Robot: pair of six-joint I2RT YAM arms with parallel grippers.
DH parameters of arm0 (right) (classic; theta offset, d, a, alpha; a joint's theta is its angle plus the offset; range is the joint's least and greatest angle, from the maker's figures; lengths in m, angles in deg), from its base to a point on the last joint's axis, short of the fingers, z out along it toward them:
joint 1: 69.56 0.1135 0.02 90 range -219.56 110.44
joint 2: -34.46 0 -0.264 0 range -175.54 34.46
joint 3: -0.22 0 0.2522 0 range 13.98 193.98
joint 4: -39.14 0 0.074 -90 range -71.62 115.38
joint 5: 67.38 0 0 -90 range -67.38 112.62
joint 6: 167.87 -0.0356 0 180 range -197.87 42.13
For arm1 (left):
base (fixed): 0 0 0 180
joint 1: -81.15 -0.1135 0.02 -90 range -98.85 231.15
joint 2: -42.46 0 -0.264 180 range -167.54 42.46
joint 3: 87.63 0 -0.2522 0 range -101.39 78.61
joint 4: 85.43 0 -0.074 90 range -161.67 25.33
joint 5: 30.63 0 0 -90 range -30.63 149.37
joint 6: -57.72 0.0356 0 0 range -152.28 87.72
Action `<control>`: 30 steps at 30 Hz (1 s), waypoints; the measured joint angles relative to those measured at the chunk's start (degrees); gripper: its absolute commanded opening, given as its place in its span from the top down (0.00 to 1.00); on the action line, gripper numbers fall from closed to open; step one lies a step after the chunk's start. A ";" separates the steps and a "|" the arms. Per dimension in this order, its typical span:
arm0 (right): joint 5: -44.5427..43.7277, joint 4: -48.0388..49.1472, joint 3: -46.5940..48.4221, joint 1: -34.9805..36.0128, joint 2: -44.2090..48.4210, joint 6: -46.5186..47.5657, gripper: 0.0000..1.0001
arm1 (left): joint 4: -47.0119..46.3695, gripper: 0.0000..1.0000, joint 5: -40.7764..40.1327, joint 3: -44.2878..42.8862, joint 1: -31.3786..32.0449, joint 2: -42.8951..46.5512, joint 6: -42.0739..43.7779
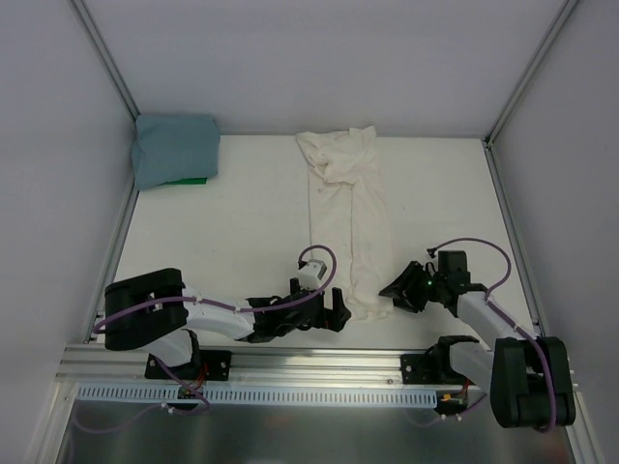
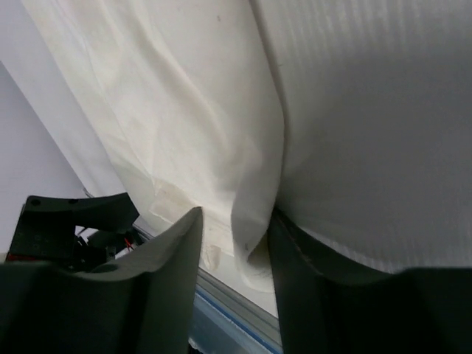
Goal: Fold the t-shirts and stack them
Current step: Grab the bottom of the folded rectangular tshirt with both arms
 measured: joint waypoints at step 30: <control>-0.98 -3.96 -4.92 2.38 8.90 -0.37 0.89 | 7.52 1.00 1.60 -1.81 -0.02 -1.14 -2.10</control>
